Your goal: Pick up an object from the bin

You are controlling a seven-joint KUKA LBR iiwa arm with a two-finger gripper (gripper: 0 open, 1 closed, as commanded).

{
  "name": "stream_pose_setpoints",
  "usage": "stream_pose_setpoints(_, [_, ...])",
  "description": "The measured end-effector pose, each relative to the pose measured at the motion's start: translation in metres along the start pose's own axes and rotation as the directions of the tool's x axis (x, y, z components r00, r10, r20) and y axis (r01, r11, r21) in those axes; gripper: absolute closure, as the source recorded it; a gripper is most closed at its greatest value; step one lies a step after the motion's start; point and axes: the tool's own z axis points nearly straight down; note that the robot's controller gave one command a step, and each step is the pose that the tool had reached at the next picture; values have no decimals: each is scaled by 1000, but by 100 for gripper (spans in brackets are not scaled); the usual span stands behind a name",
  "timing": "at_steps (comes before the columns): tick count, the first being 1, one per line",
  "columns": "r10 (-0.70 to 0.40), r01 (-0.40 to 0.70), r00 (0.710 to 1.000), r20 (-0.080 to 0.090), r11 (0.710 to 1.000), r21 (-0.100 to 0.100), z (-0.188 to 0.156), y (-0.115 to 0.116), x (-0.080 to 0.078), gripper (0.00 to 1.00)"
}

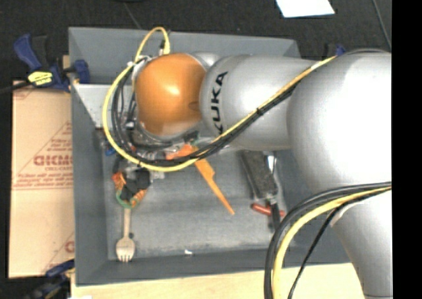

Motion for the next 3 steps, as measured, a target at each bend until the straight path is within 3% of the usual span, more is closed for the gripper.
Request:
stream_pose_setpoints(1, [3,-3,1000,3,1000,1,-10,0,0,100])
stream_pose_setpoints(3, [8,-8,1000,0,1000,-4,-80,-1,-1,100])
